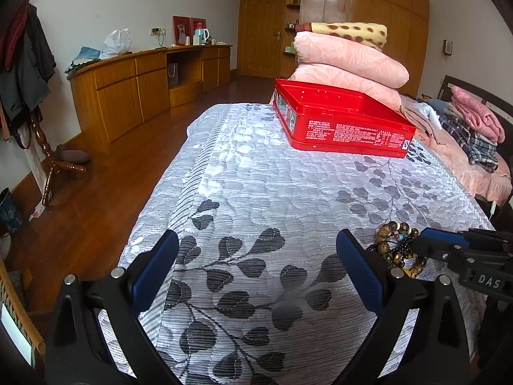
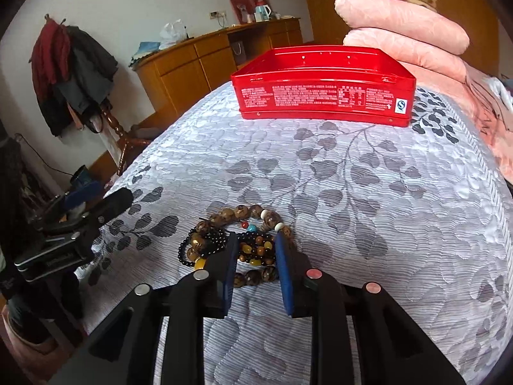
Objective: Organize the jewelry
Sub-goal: 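Close the right tool on the wooden bead strand and lift it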
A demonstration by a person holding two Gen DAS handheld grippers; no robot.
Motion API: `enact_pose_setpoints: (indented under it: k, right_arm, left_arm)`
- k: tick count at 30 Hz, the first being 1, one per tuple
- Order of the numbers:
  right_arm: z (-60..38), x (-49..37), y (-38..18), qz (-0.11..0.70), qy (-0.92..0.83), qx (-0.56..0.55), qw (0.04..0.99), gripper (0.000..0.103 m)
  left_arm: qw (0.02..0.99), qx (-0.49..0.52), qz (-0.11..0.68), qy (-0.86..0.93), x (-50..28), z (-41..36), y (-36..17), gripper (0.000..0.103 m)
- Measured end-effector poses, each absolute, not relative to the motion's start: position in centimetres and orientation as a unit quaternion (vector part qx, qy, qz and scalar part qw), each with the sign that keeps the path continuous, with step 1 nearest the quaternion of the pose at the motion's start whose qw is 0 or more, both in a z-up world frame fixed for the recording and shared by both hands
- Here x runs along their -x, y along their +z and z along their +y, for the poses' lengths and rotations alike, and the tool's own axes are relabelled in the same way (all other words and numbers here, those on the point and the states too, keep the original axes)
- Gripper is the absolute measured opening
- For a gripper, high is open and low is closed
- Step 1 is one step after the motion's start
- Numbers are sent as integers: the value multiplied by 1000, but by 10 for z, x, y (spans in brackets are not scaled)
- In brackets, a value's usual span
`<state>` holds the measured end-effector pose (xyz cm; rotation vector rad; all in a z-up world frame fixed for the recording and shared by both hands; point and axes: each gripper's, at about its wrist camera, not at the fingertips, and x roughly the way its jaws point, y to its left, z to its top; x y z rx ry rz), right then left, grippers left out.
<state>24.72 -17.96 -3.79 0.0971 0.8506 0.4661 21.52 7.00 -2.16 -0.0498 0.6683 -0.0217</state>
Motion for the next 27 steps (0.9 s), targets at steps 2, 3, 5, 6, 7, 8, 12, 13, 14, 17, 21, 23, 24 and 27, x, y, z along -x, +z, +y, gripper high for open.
enact_pose_setpoints:
  k: [2,3,5,6,7,8,12,13,14,17,21,23,24,27]
  right_arm:
    - [-185,-248,-36,406,219,-52,885,29]
    - [-186,-248,-35,406,218,-53,886,34]
    - [-189,-249,-34,405,210,-48,888,36]
    - [-189,-250,-34,407,202,-41,890,36]
    - [-190,-252,-36,410,195,-36,890,36]
    - [-190,-253,-38,412,196,-35,889,35]
    - [-188,-252,-41,413,197,-26,889,34]
    - [-187,-252,-41,413,197,-22,889,34]
    - [-186,-251,-41,414,197,-18,889,34]
    - [-185,-251,-41,416,202,-16,887,34]
    - [-195,-251,-38,416,203,-36,886,34]
    - [-199,-249,-37,417,197,-32,887,34]
    - [-200,-248,-37,417,198,-32,887,34]
    - [-196,-246,-39,421,201,-25,884,33]
  left_arm:
    - [944,26,329,-13,-215,70,-22,96]
    - [944,26,329,-14,-215,69,-22,95]
    - [944,24,329,-15,-215,67,-22,95]
    - [944,22,329,-16,-215,65,-22,95]
    - [944,22,329,-17,-216,64,-21,96]
    - [944,22,329,-18,-216,63,-21,96]
    - [944,18,330,-20,-217,59,-21,96]
    - [943,17,330,-20,-217,59,-20,96]
    - [943,17,331,-20,-218,58,-20,96]
    - [943,18,332,-22,-219,57,-20,96]
    - [942,18,333,-22,-219,57,-20,96]
    - [942,19,334,-21,-220,57,-21,96]
    - [942,20,334,-20,-221,57,-21,96]
    - [942,22,335,-20,-221,56,-22,95]
